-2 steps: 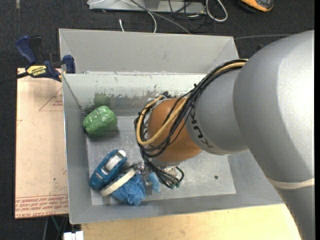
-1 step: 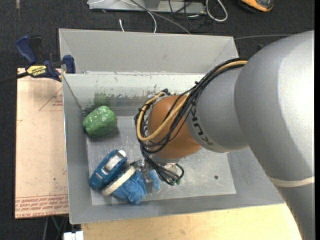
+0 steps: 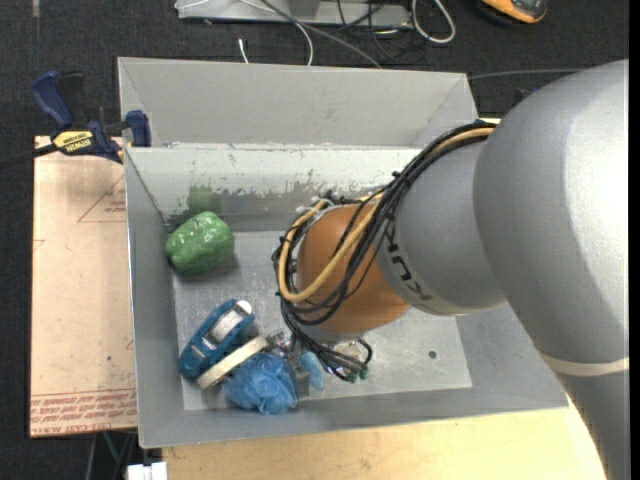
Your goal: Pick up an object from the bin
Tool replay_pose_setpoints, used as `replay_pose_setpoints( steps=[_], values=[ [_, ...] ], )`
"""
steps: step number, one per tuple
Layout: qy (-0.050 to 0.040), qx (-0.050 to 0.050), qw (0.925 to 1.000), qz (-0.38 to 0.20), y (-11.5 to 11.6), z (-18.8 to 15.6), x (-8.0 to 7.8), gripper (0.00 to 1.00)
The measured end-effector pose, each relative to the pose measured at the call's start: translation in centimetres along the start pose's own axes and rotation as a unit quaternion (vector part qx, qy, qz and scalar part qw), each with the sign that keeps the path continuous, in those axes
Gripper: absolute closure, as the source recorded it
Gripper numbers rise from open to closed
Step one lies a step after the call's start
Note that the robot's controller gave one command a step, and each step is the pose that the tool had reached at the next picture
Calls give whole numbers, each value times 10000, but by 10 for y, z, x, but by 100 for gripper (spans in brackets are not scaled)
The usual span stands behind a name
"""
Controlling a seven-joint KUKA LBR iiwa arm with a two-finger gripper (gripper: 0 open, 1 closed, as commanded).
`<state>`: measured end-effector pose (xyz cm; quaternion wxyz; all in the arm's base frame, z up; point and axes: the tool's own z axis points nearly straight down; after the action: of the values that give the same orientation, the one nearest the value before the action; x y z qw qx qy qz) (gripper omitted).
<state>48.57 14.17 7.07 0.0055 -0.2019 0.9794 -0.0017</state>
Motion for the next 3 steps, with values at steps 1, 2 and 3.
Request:
replay_pose_setpoints(
  steps=[1, 2, 3],
  values=[
    [25, -9, 9996, 266, -5, 1, -13, 100],
    [-8, -6, 10000, -30, 9, -4, -5, 100],
    [-2, -9, 10000, 30, 6, -3, -8, 100]
  ],
)
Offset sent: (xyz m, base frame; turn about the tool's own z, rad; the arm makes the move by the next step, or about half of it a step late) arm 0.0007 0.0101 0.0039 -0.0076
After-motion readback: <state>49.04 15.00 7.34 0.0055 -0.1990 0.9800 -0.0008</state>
